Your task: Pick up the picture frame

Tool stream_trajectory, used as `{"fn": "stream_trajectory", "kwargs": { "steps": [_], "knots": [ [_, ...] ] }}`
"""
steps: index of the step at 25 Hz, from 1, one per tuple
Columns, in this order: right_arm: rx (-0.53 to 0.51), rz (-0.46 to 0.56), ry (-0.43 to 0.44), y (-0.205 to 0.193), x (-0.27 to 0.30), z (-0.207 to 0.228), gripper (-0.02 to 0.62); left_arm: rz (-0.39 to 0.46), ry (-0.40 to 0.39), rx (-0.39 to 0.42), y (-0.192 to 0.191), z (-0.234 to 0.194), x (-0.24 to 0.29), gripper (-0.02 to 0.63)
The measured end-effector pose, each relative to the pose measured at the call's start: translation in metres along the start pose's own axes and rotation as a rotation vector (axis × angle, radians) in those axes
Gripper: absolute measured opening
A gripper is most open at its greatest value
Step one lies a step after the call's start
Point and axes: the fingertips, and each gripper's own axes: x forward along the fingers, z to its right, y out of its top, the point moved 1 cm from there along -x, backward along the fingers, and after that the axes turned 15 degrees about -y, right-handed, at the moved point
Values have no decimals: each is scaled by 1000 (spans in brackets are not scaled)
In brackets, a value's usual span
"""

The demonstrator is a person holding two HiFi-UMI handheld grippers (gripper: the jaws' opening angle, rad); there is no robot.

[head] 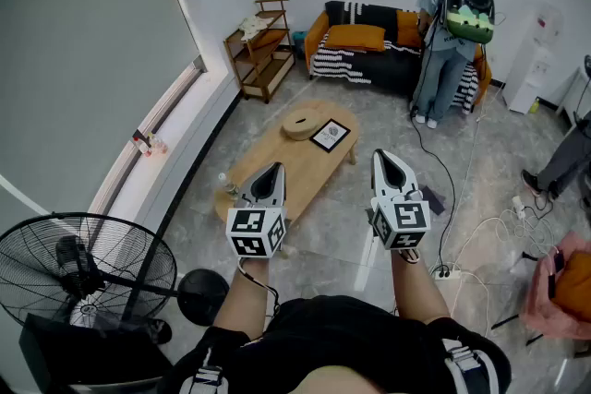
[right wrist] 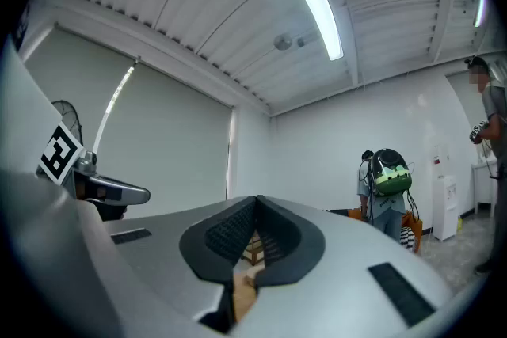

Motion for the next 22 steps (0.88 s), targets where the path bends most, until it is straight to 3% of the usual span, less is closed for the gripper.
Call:
{"fn": "stream_trajectory", "kwargs": {
  "steps": [9,22],
  "knots": [
    [11,-56,63,-9,13,-24,17,-18,16,-3,-6,-13,1,22],
    [-17,-61,29,-22,48,-48,17,1,-11,23,-3,-50,9,23]
  ]
}}
